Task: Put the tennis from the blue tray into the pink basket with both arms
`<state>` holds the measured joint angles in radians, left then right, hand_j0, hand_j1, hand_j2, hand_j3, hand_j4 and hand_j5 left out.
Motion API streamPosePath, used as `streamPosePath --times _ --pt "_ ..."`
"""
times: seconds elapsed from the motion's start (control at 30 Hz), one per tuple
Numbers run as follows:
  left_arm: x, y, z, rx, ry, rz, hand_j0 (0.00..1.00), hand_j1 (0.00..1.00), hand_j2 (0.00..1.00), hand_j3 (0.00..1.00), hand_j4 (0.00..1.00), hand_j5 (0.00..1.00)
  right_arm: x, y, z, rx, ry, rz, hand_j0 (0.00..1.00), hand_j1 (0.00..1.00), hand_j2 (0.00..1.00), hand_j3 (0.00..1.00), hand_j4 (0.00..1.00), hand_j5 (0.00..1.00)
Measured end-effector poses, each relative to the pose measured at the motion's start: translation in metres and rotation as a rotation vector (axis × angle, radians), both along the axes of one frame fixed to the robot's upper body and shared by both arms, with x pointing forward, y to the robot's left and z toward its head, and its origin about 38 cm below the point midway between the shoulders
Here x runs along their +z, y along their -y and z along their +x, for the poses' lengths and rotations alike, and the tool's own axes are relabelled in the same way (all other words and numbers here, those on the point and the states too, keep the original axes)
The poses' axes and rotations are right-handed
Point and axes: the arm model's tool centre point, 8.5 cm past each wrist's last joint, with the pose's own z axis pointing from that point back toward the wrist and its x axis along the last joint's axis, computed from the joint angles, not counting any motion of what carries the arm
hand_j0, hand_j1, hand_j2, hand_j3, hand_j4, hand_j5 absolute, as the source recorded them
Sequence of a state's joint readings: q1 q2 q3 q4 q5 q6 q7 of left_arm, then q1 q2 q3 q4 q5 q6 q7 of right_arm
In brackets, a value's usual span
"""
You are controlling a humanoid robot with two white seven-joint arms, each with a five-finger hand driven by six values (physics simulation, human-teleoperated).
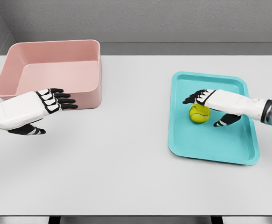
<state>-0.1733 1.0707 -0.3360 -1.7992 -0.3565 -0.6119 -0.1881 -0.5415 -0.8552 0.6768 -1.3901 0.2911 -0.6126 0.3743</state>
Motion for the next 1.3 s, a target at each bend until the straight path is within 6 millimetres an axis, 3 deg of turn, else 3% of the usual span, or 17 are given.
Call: streamPosePath --times 0.93,1.13,1.3 --pt "-0.001 0.0 0.0 0.0 -0.001 0.0 1.0 1.0 1.0 1.0 1.0 1.0 -0.021 -0.012 0.009 -0.009 -0.015 -0.01 0.94 0.94 0.94 0.94 0.94 0.94" --pt "-0.001 0.0 0.0 0.0 -0.001 -0.001 1.0 1.0 1.0 1.0 1.0 1.0 -0.024 -0.011 0.009 -0.009 -0.013 -0.029 0.84 0.84 0.84 0.84 0.84 0.84" --pt "0.0 0.0 0.0 0.0 0.0 -0.001 1.0 1.0 1.0 1.0 1.0 1.0 -0.025 -0.011 0.009 -0.006 -0.009 -0.046 0.83 0.83 0.83 0.83 0.83 0.83"
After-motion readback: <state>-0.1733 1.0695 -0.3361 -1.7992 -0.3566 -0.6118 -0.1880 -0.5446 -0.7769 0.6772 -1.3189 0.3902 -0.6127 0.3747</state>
